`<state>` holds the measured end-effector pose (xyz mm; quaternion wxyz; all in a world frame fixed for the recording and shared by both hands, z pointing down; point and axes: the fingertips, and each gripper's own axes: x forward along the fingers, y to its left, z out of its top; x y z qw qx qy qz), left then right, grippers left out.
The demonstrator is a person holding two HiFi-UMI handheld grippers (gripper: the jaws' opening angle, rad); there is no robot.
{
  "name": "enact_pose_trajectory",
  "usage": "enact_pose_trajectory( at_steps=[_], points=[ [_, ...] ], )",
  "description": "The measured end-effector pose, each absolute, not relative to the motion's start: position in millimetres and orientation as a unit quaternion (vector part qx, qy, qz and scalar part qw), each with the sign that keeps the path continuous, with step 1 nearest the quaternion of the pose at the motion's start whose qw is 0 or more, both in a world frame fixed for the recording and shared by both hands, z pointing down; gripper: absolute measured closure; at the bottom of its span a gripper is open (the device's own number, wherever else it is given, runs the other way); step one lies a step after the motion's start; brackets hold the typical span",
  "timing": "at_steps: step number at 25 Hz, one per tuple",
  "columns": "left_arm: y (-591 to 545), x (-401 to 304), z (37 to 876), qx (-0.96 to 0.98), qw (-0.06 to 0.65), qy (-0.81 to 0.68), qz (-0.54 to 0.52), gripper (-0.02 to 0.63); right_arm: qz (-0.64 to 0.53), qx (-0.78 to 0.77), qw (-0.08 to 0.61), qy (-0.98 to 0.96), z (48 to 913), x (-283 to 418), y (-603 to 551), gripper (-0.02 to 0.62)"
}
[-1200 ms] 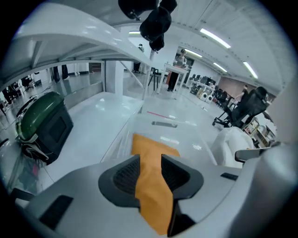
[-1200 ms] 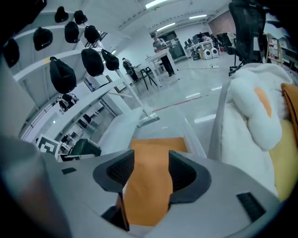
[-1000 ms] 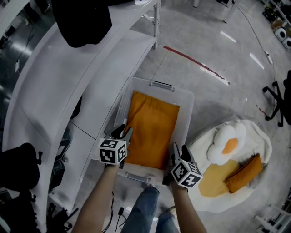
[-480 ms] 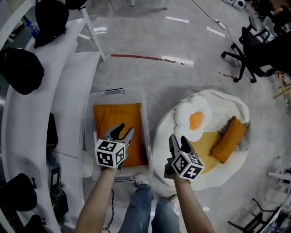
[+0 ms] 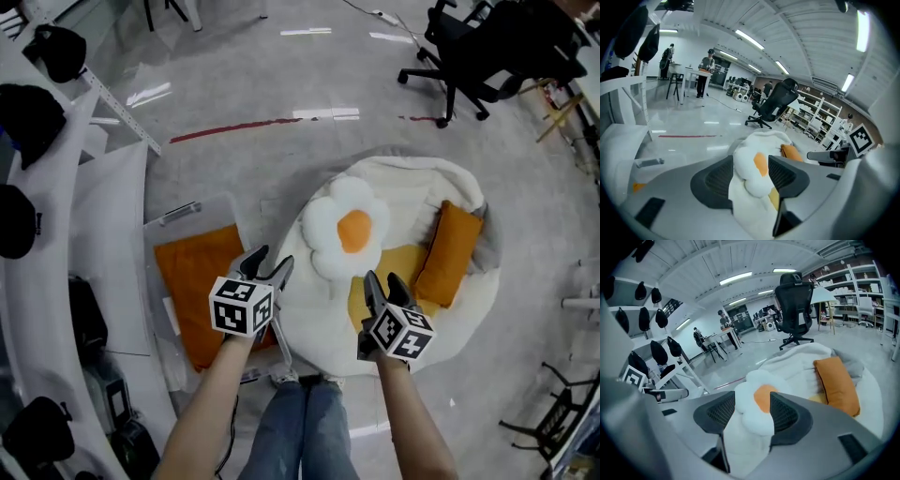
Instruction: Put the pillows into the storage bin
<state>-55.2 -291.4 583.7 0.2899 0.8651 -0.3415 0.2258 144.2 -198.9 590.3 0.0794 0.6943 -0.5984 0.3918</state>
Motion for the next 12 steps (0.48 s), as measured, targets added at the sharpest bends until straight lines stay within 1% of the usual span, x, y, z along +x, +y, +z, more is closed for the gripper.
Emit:
enact_pose_trajectory(
  at_steps=[4, 9, 12],
  points=[
    [-297.7, -21.2, 607.8, 0.863, 0.287, -0.335, 0.246, 0.367, 0.401, 0.693, 0.085, -0.593, 622.5, 179.3, -195.7, 0.38],
    [-314.3, 6.9, 645.1, 0.858, 0.29, -0.336, 0.259, 0.347, 0.414, 0.683, 0.098, -0.593, 672.9, 204.5, -204.0, 0.373],
    [-323.5, 21.1, 672.8, 0.857, 0.286, -0.335, 0.266, 0.327, 0.42, 0.672, 0.103, -0.6, 711.4, 214.0, -211.5, 0.354]
  ],
)
